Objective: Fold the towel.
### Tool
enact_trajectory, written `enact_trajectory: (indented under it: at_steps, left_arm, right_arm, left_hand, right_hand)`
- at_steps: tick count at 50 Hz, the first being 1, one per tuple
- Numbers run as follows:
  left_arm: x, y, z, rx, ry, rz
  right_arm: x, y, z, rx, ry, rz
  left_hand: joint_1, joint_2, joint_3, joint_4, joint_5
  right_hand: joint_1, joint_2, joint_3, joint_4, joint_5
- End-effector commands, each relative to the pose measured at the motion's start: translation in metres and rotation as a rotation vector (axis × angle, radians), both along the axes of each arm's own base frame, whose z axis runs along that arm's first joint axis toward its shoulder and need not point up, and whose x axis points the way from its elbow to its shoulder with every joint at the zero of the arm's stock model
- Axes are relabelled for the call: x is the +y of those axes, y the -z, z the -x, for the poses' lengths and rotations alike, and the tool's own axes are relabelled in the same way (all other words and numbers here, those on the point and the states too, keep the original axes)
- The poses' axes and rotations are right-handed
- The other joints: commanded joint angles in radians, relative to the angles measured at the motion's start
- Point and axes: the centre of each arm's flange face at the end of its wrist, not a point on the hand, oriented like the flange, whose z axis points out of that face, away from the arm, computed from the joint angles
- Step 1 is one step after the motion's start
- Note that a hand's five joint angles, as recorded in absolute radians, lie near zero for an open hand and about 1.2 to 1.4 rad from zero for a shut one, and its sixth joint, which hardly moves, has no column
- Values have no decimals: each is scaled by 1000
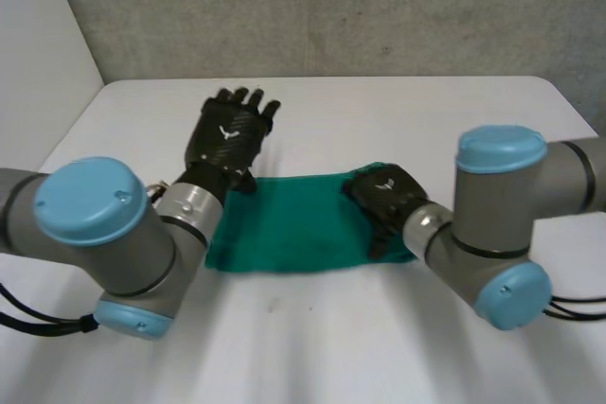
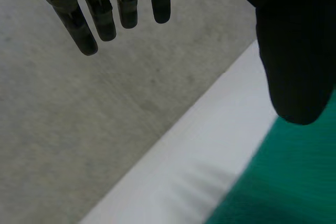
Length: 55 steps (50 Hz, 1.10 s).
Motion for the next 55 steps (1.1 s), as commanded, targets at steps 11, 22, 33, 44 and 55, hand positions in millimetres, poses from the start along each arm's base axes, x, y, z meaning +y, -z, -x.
enact_trajectory:
  at_steps: [11,22,33,44,55]
  left_arm:
    - [-3,15,-23,-56,-101,-131]
    - [-9,7,-48,-52,-179,-129]
    - [-2,5,-50,-49,-193,-129]
    - [13,-17,-18,47,-103,-94]
    - [38,-36,27,245,14,-223]
  right_arm:
    - [-46,-21,37,177,199,350]
    - [58,-24,-84,177,-305,535]
    - [111,15,-83,249,-575,422]
    - [85,-36,-54,82,-341,339]
    - [40,-83,-3,-198,-72,138]
  left_hand:
    - [0,-7,-18,-9,-23]
    - [3,-4,-15,-6,-20]
    - [-3,-10,-21,-12,-26]
    - [15,8,-3,6,-9]
    - [41,35,23,32,18]
  right_hand:
    - [1145,1115,1120,1111,1105]
    - [1145,1115,1120,1111,1105]
    - [600,570,575,565,560]
    - [-76,-106,-102,-111,-117]
    - [-76,-106,-102,-111,-117]
